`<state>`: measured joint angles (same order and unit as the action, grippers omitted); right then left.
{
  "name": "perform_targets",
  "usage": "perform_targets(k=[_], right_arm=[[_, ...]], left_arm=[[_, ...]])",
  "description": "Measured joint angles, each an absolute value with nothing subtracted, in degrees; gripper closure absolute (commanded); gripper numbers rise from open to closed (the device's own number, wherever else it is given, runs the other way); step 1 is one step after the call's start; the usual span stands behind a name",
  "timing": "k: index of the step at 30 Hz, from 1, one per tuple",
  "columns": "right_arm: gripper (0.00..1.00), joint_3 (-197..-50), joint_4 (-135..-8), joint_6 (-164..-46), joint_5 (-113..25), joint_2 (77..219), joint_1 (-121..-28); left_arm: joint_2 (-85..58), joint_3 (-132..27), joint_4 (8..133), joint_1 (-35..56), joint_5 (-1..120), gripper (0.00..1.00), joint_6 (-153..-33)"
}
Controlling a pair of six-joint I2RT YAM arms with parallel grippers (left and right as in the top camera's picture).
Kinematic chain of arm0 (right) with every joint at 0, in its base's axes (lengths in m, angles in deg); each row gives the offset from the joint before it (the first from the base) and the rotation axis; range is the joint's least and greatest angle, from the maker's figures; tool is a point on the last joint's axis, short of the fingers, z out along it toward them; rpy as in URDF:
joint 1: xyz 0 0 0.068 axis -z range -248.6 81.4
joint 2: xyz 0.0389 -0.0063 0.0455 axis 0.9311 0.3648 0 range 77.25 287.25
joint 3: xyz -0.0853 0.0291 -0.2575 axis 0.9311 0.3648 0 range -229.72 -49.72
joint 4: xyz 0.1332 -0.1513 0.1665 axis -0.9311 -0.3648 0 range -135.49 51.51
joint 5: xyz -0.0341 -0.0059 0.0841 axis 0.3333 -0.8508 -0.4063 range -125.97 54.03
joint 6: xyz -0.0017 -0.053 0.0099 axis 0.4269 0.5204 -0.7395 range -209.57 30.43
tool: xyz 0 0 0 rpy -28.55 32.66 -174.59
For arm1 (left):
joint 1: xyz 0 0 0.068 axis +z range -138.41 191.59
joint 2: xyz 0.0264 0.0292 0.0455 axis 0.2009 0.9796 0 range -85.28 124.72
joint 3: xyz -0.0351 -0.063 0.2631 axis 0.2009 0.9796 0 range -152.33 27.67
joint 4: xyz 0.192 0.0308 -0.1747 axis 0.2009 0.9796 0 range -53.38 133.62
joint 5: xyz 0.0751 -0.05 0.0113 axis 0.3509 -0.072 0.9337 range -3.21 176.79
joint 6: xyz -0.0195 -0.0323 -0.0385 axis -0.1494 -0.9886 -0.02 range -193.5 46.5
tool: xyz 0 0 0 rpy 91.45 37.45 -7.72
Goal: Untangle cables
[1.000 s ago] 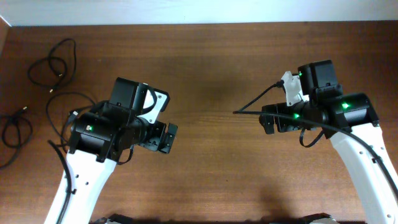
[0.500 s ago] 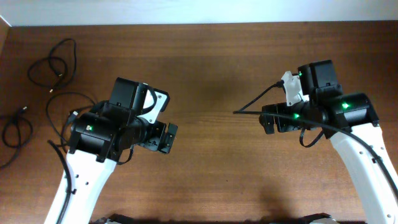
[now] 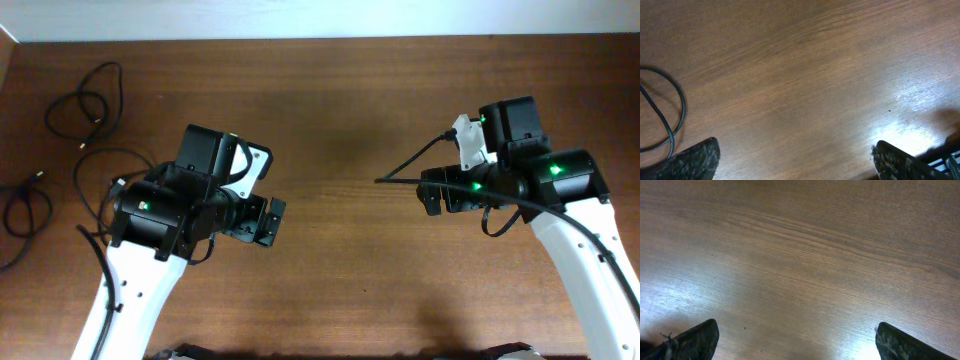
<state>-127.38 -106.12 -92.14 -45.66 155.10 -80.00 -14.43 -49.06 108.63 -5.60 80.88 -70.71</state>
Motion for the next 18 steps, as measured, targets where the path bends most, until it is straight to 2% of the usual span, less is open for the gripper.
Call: perform_targets(k=[9,18], right_arm=[[0.01,-127.38,-106.12,-92.19,-45.66,155.10,-80.00],[0.01,-127.38,-106.15,-92.14,-45.45,155.10,-80.00]], left_arm=[[-19.54,-47.51,107.67,-5.60,81.01,0.01,-70.71],[-36.16,-29.56,92.26,-5.60,81.86,0.01,-70.74]])
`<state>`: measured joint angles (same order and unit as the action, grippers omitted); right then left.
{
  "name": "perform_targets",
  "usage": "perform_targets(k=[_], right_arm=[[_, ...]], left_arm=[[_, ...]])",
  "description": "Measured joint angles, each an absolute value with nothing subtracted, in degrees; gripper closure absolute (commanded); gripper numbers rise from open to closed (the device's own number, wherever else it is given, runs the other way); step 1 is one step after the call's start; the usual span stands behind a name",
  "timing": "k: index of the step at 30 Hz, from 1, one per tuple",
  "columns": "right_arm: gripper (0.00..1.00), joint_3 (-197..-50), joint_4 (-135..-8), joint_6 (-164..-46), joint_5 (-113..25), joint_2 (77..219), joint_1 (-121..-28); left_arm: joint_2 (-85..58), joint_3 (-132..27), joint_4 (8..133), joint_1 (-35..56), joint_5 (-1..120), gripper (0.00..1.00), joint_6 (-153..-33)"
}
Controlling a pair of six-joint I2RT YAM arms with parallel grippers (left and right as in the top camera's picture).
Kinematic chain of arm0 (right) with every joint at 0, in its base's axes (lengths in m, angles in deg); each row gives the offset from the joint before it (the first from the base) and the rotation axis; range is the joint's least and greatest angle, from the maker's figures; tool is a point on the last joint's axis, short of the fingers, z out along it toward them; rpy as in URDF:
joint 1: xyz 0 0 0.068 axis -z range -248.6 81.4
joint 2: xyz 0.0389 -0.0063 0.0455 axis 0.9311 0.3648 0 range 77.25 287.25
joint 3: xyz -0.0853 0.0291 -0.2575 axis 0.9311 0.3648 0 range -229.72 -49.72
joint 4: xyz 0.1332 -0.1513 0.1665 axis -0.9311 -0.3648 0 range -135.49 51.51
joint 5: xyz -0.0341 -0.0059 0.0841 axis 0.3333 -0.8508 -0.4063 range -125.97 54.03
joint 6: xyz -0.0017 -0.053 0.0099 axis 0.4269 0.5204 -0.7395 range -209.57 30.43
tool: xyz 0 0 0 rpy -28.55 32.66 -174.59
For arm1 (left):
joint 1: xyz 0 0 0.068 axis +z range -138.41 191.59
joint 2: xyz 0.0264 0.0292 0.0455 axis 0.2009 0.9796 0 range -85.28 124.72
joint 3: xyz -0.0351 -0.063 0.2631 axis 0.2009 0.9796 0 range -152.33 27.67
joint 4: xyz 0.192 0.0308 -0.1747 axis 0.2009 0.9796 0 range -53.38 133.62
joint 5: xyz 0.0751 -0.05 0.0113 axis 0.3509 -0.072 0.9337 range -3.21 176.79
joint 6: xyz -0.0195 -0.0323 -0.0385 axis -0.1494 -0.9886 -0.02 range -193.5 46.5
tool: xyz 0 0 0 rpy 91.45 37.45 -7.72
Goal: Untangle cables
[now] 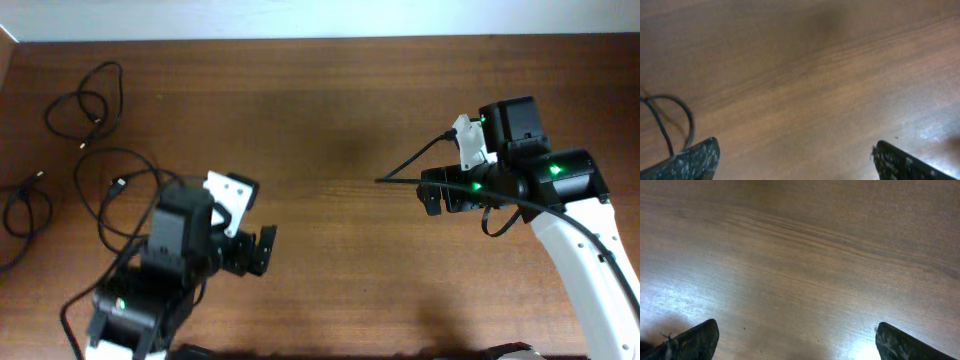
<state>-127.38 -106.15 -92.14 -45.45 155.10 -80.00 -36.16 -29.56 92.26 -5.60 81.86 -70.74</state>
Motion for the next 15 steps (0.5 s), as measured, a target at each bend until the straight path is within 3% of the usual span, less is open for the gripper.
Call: perform_targets(k=[15], right_arm=[[0.01,-127.38,-106.15,-92.16,-45.23,155.10,-80.00]], left_arm=[[-67.52,1.65,61.18,-5.60,78.39,0.01,-70.80]])
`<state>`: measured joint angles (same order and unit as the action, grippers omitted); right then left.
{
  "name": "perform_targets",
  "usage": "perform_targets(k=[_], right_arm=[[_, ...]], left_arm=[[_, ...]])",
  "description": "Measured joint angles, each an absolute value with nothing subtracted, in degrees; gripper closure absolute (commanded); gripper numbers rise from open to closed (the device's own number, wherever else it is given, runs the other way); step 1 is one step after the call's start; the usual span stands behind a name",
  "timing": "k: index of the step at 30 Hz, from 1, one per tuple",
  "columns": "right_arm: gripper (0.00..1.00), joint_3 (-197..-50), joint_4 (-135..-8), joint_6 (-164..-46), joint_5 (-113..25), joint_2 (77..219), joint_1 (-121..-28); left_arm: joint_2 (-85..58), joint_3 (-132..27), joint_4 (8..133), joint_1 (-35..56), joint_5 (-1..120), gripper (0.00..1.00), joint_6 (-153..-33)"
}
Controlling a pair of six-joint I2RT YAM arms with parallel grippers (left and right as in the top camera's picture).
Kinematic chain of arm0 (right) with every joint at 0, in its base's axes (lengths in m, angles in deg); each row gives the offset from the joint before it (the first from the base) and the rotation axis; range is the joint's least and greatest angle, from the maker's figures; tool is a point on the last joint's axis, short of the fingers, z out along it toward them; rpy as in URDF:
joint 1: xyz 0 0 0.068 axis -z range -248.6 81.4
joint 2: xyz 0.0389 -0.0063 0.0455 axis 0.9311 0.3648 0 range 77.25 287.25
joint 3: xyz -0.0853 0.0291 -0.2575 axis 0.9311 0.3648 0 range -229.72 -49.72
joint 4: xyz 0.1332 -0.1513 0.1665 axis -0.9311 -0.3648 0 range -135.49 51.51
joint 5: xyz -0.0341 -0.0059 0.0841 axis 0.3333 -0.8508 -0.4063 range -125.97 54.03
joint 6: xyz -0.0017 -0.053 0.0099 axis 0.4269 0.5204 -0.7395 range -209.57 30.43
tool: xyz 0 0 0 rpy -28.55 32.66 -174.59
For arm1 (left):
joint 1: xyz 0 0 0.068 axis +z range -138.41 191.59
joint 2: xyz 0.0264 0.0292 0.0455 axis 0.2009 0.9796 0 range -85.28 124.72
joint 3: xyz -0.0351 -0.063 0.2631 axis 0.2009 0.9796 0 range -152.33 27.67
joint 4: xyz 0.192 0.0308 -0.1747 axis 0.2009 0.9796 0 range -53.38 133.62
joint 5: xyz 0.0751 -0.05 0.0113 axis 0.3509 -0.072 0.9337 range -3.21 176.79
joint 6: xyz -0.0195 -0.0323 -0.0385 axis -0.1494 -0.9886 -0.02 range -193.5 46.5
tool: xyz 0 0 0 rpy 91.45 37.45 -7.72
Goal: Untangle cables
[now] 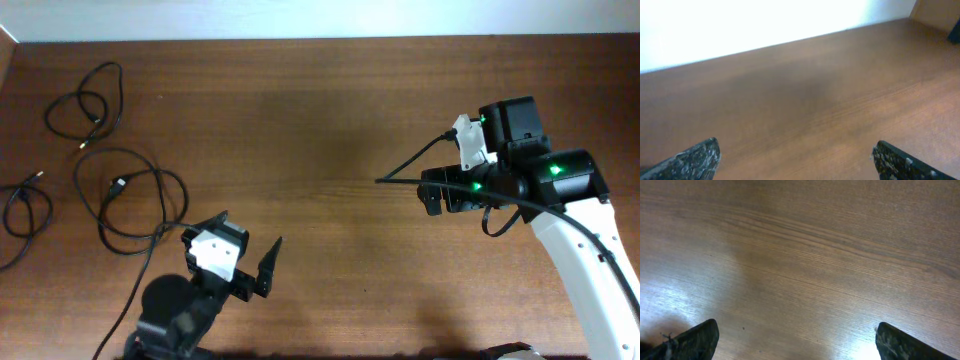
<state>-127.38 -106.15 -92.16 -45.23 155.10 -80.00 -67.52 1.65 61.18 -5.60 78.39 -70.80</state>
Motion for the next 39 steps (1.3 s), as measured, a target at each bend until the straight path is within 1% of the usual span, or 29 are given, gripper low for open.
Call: perform_targets(k=[4,8,16,23,31,39], right_arm=[[0.01,-127.38,-106.12,-92.14,-45.25,155.10,-80.00],[0.01,-127.38,-106.15,-92.19,-45.23,155.10,-80.00],[0.01,-127.38,-106.15,-92.16,-45.20,155.10,-80.00],[0.01,-127.38,-106.12,-92.16,-45.23,155.10,-80.00],[0.01,-127.38,-106.15,-92.16,-45.20,155.10,-80.00],[0.01,-127.38,-106.15,-92.14,-45.23,155.10,-80.00]], left_arm=[[-73.95,11.31,47.24,-5.60,76.92,0.01,-70.01],[-81.95,24.53,31.50,-4.92,74.94,0.01,-69.07],[-84.44,26.91,33.27,-1.23,73.75,0.01,-68.35],[-84.44,26.94,40.33,-1.16,77.23,0.01,-68.31],[-84.50,26.94,40.74,-1.16,81.23,0.01,-67.46],[-84.50,26.94,40.92,0.46,82.37,0.01,-67.24]])
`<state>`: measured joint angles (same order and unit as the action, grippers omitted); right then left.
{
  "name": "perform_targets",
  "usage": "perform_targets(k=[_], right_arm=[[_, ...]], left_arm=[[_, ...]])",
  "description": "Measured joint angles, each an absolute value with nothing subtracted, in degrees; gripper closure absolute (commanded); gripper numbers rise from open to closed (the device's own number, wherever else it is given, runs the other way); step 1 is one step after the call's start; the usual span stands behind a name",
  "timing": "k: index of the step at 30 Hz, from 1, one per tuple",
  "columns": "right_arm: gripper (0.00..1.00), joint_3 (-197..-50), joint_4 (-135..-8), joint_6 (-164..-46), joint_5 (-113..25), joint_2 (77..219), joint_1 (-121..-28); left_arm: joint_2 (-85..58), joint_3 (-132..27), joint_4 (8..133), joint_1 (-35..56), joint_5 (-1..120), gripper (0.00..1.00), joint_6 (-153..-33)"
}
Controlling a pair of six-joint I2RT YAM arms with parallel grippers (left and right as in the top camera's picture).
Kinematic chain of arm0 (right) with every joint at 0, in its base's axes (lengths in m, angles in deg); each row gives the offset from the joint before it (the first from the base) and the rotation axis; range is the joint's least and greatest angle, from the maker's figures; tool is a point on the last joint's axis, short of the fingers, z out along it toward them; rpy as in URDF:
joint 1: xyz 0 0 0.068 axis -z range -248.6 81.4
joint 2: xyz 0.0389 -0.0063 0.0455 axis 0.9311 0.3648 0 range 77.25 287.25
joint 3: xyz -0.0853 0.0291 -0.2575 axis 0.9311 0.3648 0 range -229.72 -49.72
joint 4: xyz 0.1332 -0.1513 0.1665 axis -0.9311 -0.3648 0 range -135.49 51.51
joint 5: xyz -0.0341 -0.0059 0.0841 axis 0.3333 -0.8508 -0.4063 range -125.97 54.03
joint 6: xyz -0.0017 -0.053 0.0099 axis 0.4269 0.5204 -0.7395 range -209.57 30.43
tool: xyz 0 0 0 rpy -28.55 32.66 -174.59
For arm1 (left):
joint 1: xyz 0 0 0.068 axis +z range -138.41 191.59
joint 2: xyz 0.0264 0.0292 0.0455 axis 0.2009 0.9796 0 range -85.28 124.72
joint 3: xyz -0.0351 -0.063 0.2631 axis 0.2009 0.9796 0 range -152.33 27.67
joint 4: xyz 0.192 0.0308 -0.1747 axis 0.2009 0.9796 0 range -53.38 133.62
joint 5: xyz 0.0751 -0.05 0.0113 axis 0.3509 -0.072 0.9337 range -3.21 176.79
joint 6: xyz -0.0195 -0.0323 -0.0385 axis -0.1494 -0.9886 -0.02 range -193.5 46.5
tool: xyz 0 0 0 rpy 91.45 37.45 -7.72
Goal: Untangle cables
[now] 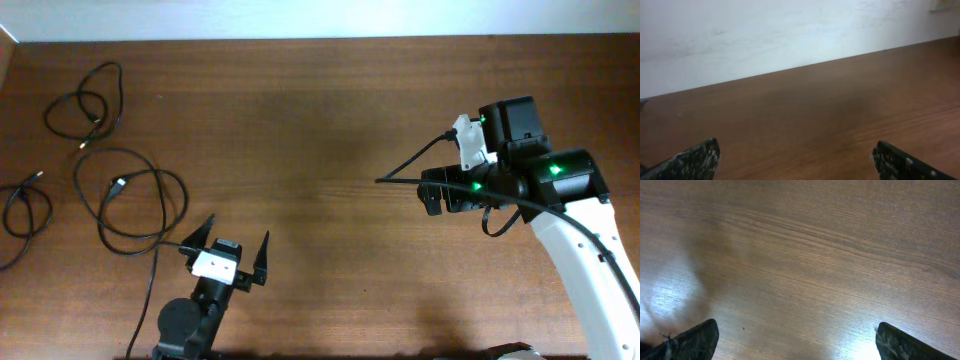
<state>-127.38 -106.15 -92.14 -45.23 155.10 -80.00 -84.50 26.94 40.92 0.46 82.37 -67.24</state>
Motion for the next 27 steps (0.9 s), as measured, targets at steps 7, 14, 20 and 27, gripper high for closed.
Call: perform_targets(k=[7,14,20,27], right_arm=[[0.01,-127.38,-106.15,-92.14,-45.23,155.10,-80.00],[0.01,-127.38,-106.15,-92.16,-45.20,155.10,-80.00],[0.01,-127.38,-106.15,-92.19,-45.20,155.10,-80.00],[0.01,-127.38,-106.15,-92.16,-45.20,155.10,-80.00]], left_arm=[[-84.50,26.94,40.90,6.71,82.39,0.01,-67.24],[-84.50,26.94,40.90,9.99,82.58,0.01,-67.24],[-84.50,26.94,40.90,10.07,82.58,0.01,-67.24],[-84.50,26.94,40.90,10.07,82.58,0.01,-67.24]])
